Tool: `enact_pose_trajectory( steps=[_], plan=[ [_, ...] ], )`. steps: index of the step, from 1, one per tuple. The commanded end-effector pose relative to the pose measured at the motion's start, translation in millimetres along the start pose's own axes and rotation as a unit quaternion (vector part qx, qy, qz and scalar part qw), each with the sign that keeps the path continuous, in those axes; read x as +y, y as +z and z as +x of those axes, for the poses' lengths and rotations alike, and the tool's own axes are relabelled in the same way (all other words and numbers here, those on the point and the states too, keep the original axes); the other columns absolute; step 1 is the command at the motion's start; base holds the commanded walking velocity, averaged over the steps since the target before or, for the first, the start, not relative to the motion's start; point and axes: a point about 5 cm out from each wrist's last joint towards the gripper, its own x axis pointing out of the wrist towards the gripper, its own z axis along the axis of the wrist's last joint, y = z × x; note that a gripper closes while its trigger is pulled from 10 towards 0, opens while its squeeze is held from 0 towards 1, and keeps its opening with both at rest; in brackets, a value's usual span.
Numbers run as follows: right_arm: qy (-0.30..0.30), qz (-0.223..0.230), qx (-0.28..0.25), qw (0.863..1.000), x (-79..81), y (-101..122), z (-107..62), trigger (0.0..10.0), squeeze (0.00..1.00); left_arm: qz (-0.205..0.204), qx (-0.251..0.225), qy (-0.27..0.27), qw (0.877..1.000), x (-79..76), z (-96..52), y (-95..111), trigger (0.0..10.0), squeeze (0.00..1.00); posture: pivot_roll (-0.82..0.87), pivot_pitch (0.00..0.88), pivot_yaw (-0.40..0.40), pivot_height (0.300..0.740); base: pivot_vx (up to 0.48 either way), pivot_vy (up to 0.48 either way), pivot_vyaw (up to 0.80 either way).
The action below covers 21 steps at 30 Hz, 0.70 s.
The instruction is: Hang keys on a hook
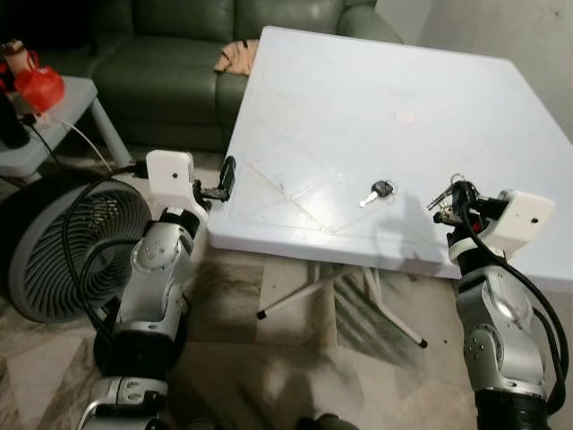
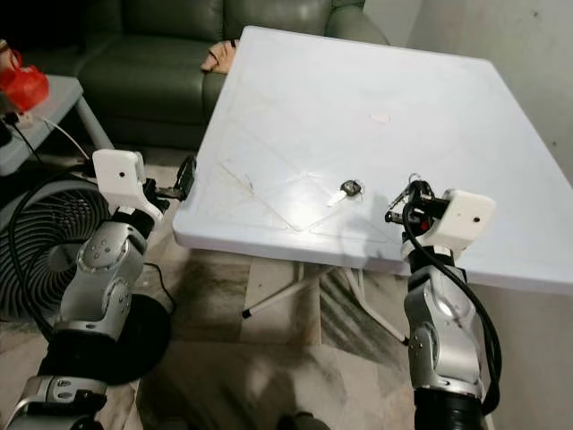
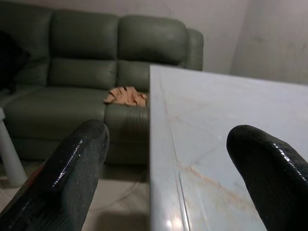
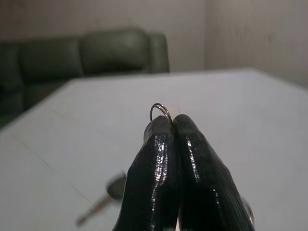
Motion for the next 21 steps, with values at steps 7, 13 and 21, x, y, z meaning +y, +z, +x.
enact_pose_trajectory(
  steps=[7,13,21],
  plan=[
    [0.04,-0.032,0.014,0.999,7.9,-12.6,-13.6,10.0,0.0,0.007,-0.01,-0.009,1.0,-2.3,3.3,-4.1,10.0,0.0,-0.01,0.017,-0.053,0.711,0.0,0.0,0.0],
    [0.047,-0.025,0.053,0.997,15.0,-26.7,-16.2,10.0,0.0,-0.01,0.011,-0.012,1.0,-4.9,1.4,-16.0,10.0,0.0,-0.01,0.013,-0.052,0.711,0.0,0.0,-0.44],
    [0.045,-0.034,0.053,0.997,17.0,-27.6,-12.9,10.0,0.0,-0.012,0.019,-0.01,1.0,-4.9,1.3,-21.3,10.0,0.0,-0.02,0.008,-0.047,0.711,0.0,0.0,-0.67]
  ],
)
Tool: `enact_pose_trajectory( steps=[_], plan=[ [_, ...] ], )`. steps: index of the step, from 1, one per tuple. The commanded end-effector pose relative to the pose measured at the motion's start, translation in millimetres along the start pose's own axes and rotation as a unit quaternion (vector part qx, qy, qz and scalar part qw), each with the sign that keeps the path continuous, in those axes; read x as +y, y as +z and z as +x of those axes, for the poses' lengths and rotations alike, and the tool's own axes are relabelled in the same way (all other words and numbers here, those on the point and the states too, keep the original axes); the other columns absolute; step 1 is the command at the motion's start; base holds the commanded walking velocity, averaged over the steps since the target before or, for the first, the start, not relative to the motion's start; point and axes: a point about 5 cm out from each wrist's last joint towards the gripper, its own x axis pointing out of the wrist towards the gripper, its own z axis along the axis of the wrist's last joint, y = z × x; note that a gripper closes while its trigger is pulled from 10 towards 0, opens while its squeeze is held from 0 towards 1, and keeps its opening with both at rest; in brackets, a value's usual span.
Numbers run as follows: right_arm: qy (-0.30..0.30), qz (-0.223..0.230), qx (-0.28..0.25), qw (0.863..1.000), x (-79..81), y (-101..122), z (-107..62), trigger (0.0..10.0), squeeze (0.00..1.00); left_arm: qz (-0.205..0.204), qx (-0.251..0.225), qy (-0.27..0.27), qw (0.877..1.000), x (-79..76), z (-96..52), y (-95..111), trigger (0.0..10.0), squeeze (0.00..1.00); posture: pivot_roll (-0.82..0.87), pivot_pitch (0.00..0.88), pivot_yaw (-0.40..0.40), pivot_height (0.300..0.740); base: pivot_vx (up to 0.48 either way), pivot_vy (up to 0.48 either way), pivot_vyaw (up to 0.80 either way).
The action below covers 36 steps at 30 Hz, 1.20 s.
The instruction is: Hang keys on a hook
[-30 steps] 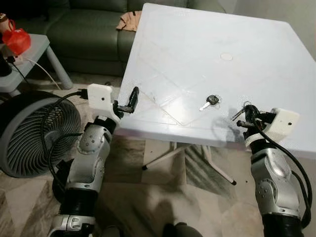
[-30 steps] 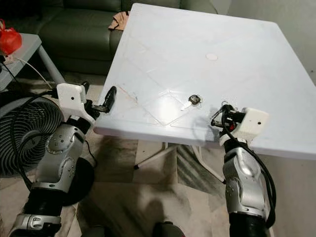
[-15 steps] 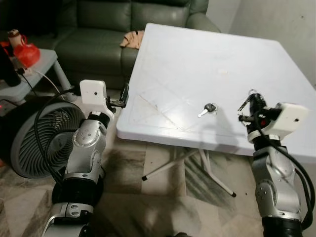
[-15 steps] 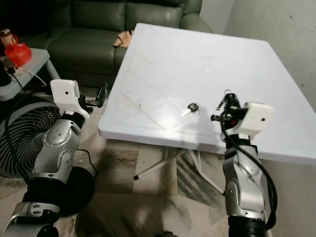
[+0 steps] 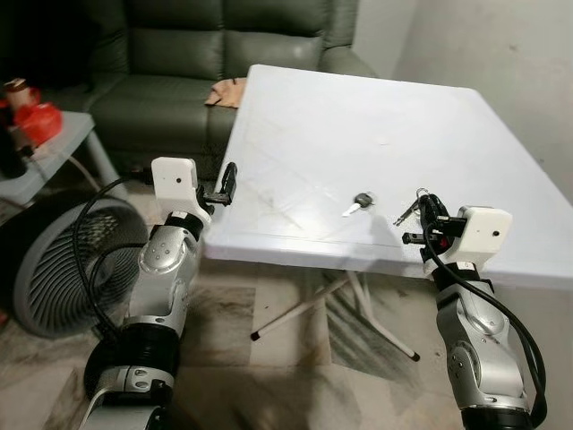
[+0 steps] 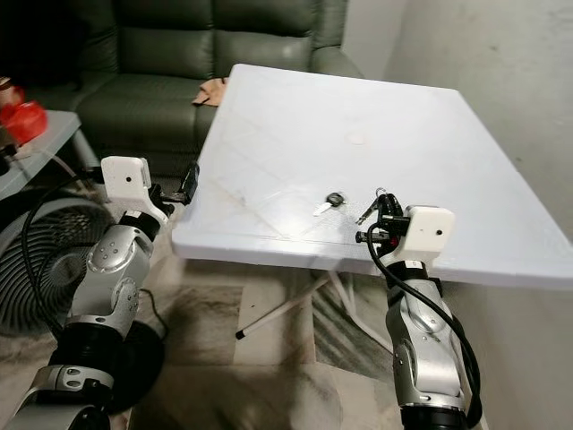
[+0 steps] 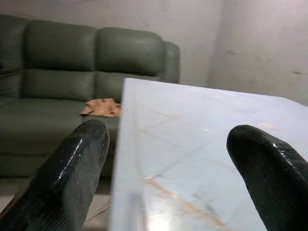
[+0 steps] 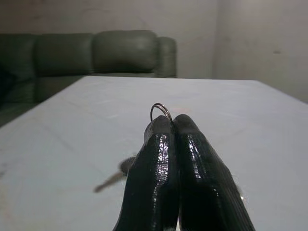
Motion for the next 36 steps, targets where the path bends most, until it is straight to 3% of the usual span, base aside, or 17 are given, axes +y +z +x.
enact_pose_trajectory(
  steps=[1,8,15,36],
  plan=[
    [-0.005,-0.001,0.0,1.0,-0.1,0.7,3.0,10.0,0.0,0.0,0.003,0.0,1.0,-0.8,1.9,0.0,10.0,0.0,-0.02,0.008,-0.047,0.711,0.0,0.0,-0.69],
    [-0.009,-0.001,-0.001,1.0,0.7,1.3,6.6,10.0,0.0,-0.01,0.012,0.001,1.0,0.6,4.1,-2.6,10.0,0.0,-0.01,0.0,-0.047,0.711,0.0,0.0,-0.69],
    [-0.008,-0.004,-0.003,1.0,1.3,1.9,8.7,10.0,0.0,-0.01,0.014,0.0,1.0,-2.8,7.1,-2.8,10.0,0.0,-0.01,0.0,-0.046,0.711,0.0,0.408,-0.69],
    [-0.007,-0.014,0.007,1.0,0.3,-2.0,6.4,10.0,0.0,-0.008,0.016,-0.004,1.0,-8.4,7.2,-4.4,10.0,0.0,-0.01,0.0,-0.056,0.711,0.0,0.0,-0.69]
  ],
)
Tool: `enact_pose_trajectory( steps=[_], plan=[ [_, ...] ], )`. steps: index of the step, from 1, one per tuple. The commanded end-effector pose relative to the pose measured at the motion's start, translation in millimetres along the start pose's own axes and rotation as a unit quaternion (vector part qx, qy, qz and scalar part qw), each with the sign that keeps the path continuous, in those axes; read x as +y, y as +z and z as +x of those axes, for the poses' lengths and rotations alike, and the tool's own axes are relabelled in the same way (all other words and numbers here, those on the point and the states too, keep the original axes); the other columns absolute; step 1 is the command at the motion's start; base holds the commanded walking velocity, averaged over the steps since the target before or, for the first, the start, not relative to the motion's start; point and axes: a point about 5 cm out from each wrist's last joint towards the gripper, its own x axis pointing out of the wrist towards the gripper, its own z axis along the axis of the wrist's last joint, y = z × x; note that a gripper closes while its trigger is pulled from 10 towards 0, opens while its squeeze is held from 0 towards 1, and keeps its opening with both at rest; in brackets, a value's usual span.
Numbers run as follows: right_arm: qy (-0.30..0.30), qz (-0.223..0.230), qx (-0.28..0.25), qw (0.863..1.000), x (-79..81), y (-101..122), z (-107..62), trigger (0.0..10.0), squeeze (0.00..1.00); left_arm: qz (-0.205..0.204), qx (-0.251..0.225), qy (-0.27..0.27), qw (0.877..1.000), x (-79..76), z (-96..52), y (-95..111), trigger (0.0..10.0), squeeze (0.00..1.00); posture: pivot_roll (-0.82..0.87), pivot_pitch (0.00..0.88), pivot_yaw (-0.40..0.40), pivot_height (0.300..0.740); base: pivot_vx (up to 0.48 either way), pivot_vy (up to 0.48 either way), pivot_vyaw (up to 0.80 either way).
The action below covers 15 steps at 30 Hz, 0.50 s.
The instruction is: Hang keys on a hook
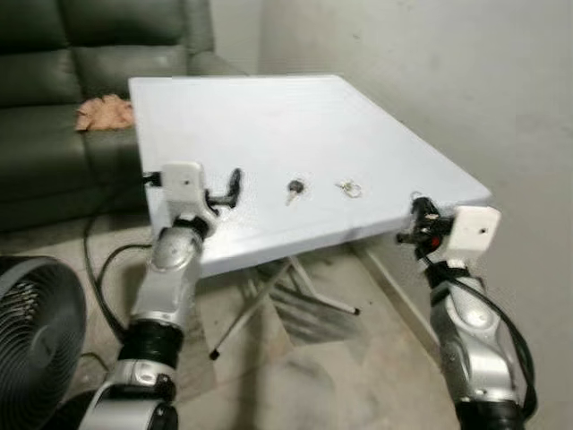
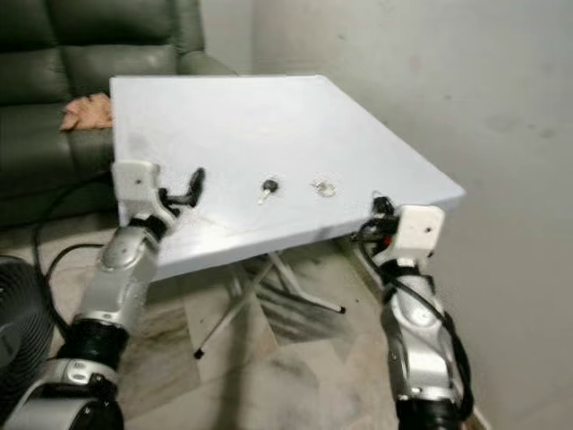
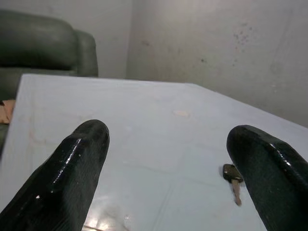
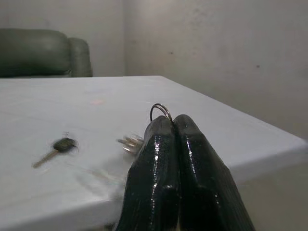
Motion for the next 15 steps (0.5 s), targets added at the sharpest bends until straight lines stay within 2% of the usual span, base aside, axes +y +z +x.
enact_pose_trajectory(
  steps=[1,15],
  plan=[
    [-0.012,-0.007,-0.007,1.0,-7.0,4.7,-0.1,10.0,0.0,-0.003,-0.002,-0.026,1.0,-15.4,2.9,1.2,10.0,0.0,-0.01,0.0,-0.056,0.711,0.0,0.0,-0.69],
    [-0.018,-0.012,-0.004,1.0,-9.9,3.8,-1.6,10.0,0.0,0.007,0.001,-0.031,0.999,-19.9,3.6,-0.4,10.0,0.0,-0.02,0.0,-0.055,0.711,0.0,0.0,-0.69]
  ],
)
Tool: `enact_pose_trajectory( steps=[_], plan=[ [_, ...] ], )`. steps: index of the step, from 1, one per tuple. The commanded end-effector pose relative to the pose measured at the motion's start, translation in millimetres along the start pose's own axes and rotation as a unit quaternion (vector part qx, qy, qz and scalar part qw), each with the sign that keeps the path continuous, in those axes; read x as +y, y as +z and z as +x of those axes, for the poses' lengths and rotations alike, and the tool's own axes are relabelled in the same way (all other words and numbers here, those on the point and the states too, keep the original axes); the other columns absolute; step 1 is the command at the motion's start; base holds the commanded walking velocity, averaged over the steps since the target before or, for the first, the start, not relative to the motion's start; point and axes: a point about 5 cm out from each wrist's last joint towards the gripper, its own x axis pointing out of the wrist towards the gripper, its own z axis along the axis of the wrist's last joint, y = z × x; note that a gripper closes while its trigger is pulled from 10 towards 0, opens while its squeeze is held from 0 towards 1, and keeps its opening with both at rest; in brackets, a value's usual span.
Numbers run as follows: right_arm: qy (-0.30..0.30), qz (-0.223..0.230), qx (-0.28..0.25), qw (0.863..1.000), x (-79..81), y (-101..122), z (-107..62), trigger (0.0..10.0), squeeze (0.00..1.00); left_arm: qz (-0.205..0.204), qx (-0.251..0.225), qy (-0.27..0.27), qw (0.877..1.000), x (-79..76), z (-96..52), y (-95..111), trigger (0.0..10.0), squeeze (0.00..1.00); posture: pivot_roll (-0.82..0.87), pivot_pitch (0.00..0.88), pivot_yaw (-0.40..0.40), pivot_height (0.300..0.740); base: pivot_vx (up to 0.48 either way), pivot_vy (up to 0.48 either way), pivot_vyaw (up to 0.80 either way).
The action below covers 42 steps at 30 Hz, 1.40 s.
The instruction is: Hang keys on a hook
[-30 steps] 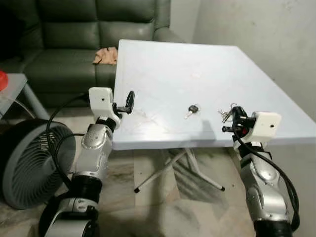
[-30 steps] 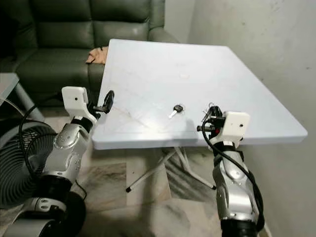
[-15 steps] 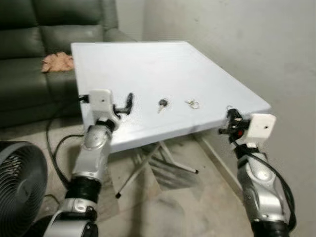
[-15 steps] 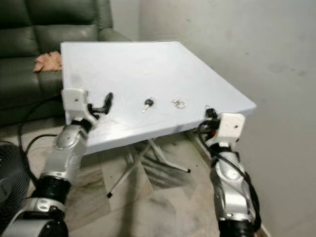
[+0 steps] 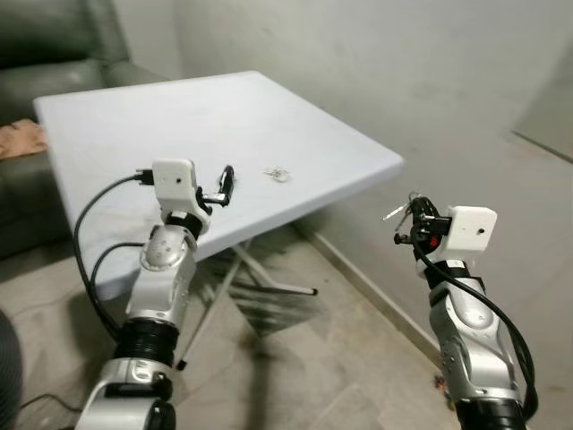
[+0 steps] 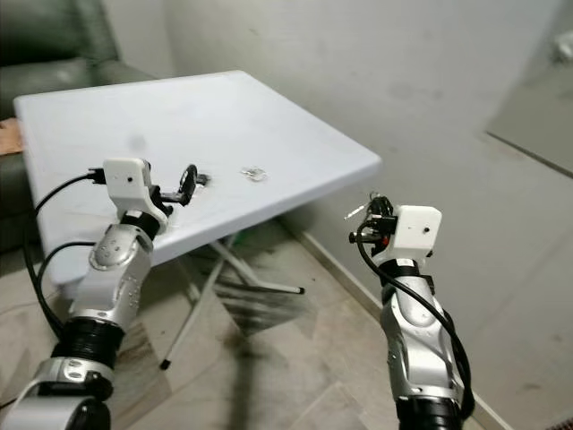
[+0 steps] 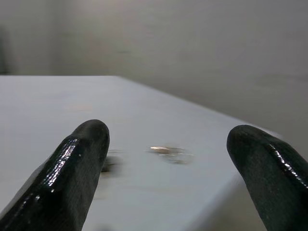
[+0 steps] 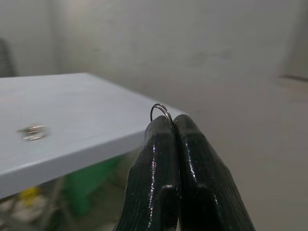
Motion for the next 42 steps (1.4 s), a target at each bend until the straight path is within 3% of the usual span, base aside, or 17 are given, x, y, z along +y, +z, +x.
enact_pose_trajectory(
  steps=[1,28,42],
  plan=[
    [0.003,0.001,-0.011,1.0,2.6,5.9,2.0,10.0,0.0,0.012,-0.005,-0.001,1.0,2.6,2.5,5.1,10.0,0.0,-0.02,0.0,-0.055,0.711,0.0,0.0,-0.69],
    [-0.011,-0.013,-0.009,1.0,-1.7,6.5,0.2,10.0,0.0,0.009,-0.004,-0.001,1.0,-2.6,4.7,6.0,10.0,0.0,-0.03,0.004,-0.053,0.711,0.0,0.0,-0.67],
    [-0.028,-0.023,0.004,0.999,-4.2,3.4,0.0,10.0,0.0,-0.009,0.012,0.01,1.0,1.3,4.3,2.0,10.0,0.0,-0.03,0.01,-0.058,0.711,0.0,0.0,0.0]
  ],
)
